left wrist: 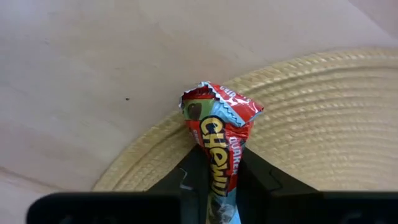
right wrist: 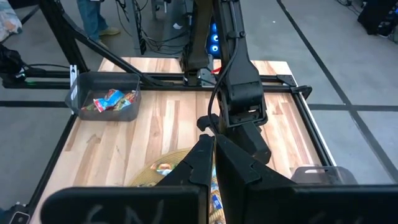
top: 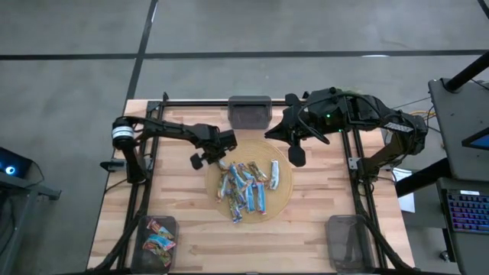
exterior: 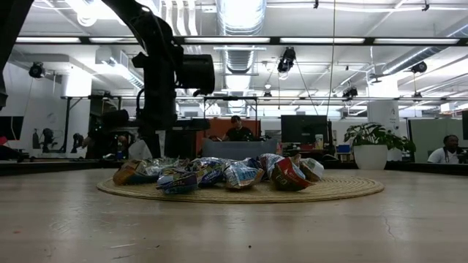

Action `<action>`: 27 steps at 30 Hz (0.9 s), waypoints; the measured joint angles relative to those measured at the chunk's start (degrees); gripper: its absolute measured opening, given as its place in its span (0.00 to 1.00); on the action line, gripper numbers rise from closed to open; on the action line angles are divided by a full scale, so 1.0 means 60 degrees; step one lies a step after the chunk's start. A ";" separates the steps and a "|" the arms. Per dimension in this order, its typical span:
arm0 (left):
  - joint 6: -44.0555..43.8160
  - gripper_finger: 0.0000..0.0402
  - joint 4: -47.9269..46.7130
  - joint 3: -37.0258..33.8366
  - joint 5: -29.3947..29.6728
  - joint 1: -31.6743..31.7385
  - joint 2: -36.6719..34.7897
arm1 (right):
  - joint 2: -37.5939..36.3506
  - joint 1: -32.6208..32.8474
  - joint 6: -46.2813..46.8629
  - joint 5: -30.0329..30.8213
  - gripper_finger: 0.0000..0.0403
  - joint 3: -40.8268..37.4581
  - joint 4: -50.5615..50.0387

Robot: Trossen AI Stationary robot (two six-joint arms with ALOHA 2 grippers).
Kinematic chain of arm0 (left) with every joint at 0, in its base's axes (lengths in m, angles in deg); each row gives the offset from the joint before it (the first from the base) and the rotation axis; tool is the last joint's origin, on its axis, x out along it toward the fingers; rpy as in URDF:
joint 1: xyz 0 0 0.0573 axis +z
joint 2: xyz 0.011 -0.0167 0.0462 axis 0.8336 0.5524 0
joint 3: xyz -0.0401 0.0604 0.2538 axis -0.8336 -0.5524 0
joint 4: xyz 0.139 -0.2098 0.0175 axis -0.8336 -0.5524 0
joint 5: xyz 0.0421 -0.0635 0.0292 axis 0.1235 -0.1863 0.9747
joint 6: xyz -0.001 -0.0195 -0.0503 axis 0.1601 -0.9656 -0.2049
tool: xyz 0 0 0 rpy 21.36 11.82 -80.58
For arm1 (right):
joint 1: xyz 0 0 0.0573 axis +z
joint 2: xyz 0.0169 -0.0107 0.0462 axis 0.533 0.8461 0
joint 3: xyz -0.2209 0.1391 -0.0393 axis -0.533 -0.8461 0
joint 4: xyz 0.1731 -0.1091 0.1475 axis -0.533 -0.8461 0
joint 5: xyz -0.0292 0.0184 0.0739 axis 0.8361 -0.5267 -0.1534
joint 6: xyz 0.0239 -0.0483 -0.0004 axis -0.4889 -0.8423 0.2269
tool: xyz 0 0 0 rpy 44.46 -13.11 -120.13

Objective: Pick and place Granola Bars by type
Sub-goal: Put the red granola bar into the left black bin

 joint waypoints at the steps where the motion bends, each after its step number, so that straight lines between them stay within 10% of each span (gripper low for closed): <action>1: 0.0219 0.09 -0.0045 0.0058 -0.0003 0.0000 -0.0043 | 0.0000 -0.0003 -0.0015 0.0000 0.02 -0.0003 0.0000; 15: 0.5024 0.09 -0.0328 0.1650 -0.0504 -0.0324 -0.2062 | 0.0000 -0.0003 -0.0018 0.0003 0.02 -0.0003 0.0000; 27: 0.6802 0.09 -0.3838 0.3710 -0.1648 -0.2596 -0.3788 | 0.0000 -0.0003 0.0007 -0.0004 0.02 -0.0003 0.0095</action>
